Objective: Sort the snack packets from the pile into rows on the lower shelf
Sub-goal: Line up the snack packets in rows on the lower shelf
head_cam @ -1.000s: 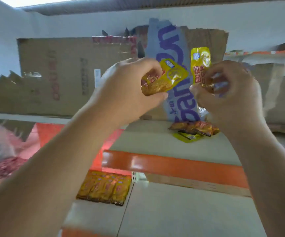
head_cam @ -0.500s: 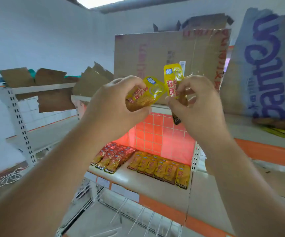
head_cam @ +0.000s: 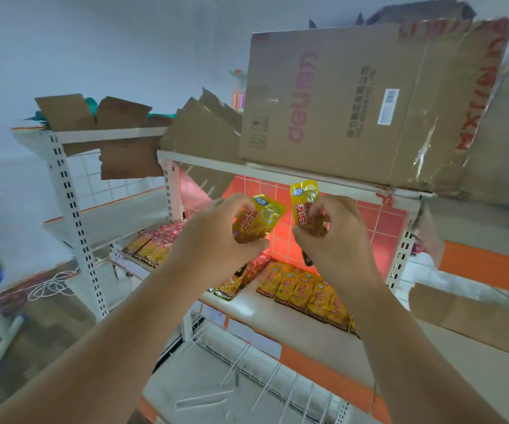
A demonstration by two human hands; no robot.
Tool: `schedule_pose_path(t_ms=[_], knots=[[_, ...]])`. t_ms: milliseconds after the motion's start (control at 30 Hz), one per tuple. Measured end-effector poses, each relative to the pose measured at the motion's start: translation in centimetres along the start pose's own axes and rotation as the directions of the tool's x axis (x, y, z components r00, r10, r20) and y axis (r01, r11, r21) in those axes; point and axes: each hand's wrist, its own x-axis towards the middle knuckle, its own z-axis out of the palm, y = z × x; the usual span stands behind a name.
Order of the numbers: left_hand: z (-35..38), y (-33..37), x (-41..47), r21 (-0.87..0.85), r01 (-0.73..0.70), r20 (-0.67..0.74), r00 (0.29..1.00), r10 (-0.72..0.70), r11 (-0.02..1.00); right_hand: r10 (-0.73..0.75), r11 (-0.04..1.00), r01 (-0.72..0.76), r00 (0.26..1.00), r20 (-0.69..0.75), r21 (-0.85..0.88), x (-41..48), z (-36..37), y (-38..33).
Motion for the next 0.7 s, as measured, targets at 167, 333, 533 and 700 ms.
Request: schedule_pose_path(t_ms=[167, 333, 533, 700], knots=[[5.8, -3.2, 1.0, 0.044, 0.029, 0.062, 0.998, -0.032, 0.999, 0.147, 0.988, -0.145, 0.989, 0.030, -0.041, -0.9, 3.3, 5.6], [13.4, -6.9, 2.9, 0.051, 0.111, 0.156, 0.981, -0.117, 0.993, 0.303, 0.946, -0.292, 0.950, 0.068, -0.138, -1.6, 7.5, 12.3], [22.4, -10.7, 3.9, 0.112, 0.200, 0.298, 0.928, -0.225, 0.973, 0.526, 0.827, -0.471, 0.841, 0.127, -0.306, -2.4, 12.5, 19.6], [27.2, -12.9, 4.2, 0.081, 0.224, 0.374, 0.896, -0.238, 0.971, 0.625, 0.764, -0.533, 0.752, 0.211, -0.364, -3.7, 16.0, 23.5]])
